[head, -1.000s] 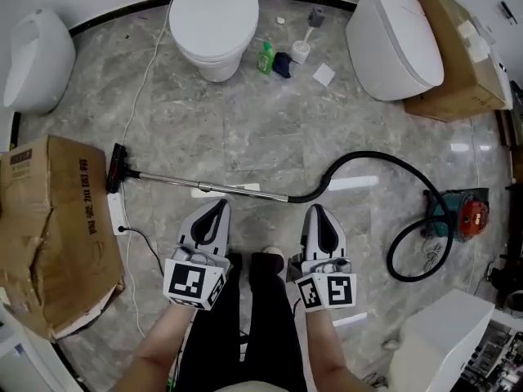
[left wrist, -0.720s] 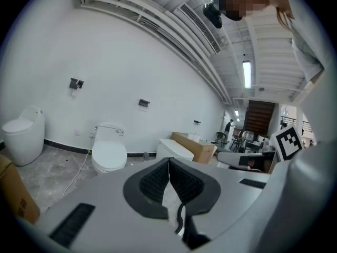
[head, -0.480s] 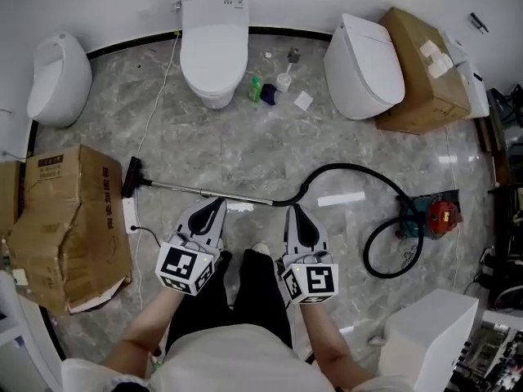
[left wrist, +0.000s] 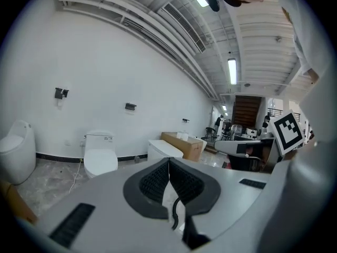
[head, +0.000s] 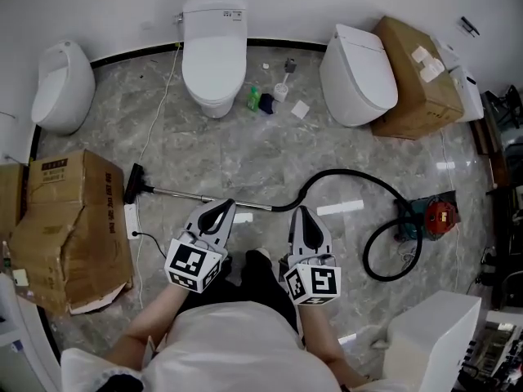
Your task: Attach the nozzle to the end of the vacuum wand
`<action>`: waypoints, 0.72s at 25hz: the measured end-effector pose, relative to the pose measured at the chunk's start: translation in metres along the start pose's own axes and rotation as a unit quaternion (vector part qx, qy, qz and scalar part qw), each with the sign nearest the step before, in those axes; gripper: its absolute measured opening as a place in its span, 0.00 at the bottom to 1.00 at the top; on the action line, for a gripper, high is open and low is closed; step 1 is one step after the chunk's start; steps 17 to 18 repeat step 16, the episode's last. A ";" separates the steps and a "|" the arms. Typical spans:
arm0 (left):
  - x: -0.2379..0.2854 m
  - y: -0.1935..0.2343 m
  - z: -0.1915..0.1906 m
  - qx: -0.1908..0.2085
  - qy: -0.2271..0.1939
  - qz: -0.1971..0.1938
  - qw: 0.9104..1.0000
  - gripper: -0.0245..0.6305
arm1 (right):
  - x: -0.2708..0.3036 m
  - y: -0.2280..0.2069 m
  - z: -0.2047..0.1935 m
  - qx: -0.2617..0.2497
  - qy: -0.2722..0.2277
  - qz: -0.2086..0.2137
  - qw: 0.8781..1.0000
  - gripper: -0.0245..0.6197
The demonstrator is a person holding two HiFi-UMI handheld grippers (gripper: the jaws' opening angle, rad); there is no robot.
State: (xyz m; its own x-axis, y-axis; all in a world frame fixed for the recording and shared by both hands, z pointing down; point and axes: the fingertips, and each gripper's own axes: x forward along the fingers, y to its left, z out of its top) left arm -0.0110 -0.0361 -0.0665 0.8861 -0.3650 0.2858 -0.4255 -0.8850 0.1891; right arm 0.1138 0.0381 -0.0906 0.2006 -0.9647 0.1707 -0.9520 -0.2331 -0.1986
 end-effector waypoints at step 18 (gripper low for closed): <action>0.007 0.002 -0.018 0.000 0.028 0.005 1.000 0.05 | 0.005 -0.024 -0.014 0.014 0.012 -0.013 1.000 0.06</action>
